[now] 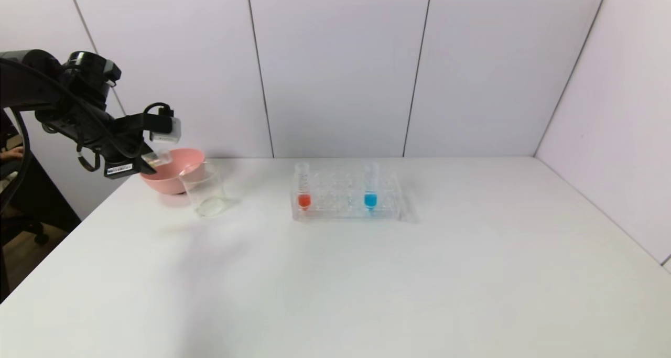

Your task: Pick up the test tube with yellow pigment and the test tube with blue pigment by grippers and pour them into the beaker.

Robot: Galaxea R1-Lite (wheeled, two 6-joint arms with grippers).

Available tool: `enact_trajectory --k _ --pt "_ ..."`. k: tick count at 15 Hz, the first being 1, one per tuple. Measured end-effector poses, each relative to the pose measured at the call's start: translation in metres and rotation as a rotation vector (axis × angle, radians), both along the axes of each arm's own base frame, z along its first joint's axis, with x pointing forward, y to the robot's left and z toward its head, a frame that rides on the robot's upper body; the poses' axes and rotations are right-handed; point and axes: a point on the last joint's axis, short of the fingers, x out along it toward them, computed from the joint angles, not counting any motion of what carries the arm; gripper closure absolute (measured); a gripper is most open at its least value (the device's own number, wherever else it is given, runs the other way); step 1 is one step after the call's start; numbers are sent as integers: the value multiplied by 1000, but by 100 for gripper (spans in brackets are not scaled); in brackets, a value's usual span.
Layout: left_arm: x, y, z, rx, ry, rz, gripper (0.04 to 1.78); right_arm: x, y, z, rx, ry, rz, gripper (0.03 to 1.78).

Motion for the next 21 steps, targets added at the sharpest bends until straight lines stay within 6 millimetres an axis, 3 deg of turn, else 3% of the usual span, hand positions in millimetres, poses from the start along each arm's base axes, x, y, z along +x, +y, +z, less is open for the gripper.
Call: enact_trajectory --k 21 --pt "14 -17 -12 59 14 11 135 0 0 0 0 0 0 4"
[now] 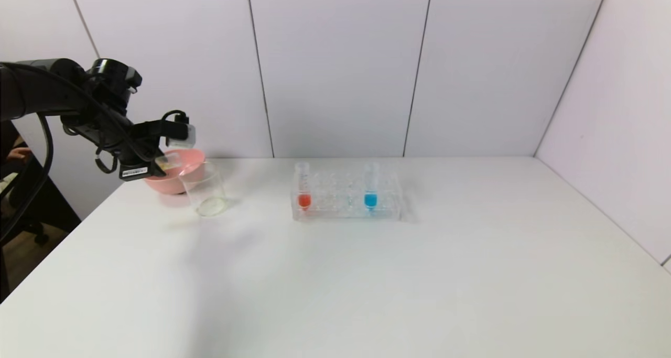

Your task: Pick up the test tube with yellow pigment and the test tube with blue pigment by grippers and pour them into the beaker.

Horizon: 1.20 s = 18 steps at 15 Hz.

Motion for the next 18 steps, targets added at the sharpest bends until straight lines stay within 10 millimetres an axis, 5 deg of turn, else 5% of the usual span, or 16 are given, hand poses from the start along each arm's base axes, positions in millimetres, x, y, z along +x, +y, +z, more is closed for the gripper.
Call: enact_trajectory --k 18 --pt "8 -25 -5 170 4 -11 135 0 0 0 0 0 0 4"
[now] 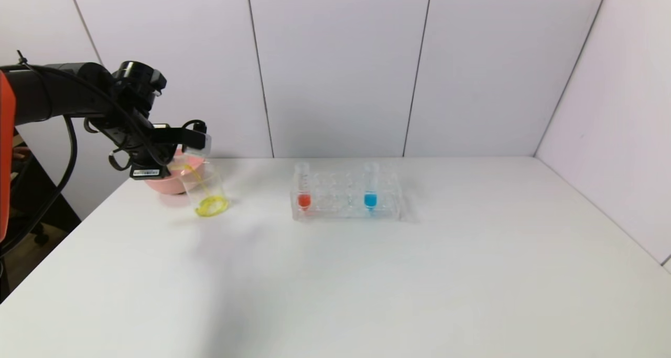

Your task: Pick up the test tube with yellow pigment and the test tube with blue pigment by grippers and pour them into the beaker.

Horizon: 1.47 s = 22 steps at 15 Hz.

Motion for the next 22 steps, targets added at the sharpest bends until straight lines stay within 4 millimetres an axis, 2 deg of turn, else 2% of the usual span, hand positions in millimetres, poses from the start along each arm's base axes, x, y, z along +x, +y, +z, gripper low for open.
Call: enact_trajectory --k 10,22 --pt "0 -12 2 47 -8 -11 135 0 0 0 0 0 0 4" --pt "0 -17 3 113 -10 -1 135 0 0 0 0 0 0 4"
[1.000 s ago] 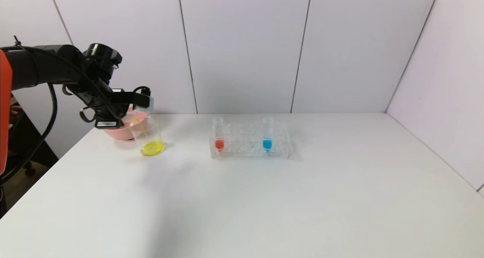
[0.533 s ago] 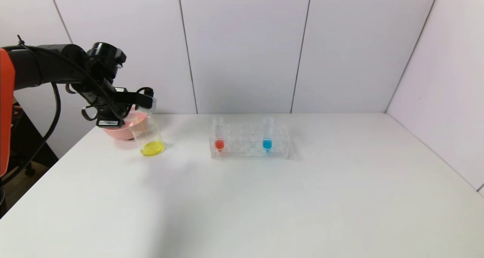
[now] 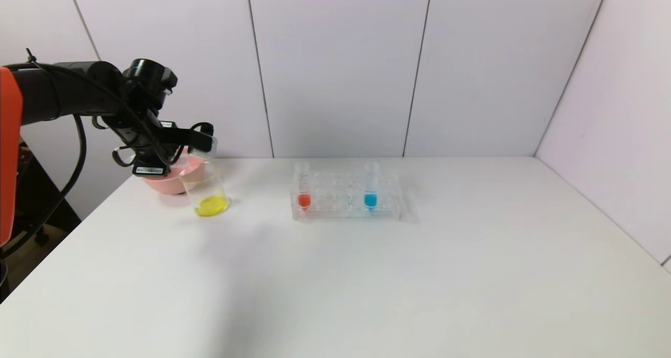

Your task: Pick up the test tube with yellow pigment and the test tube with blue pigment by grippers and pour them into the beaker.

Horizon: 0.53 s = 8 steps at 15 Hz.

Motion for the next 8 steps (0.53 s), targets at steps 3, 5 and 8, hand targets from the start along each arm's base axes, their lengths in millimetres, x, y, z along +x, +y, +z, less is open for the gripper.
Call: enact_trajectory --k 3,5,8 --pt "0 -2 0 29 1 2 135 0 0 0 0 0 0 4" --pt "0 -3 0 53 6 -1 135 0 0 0 0 0 0 4" --pt "0 -4 1 46 0 0 135 0 0 0 0 0 0 4"
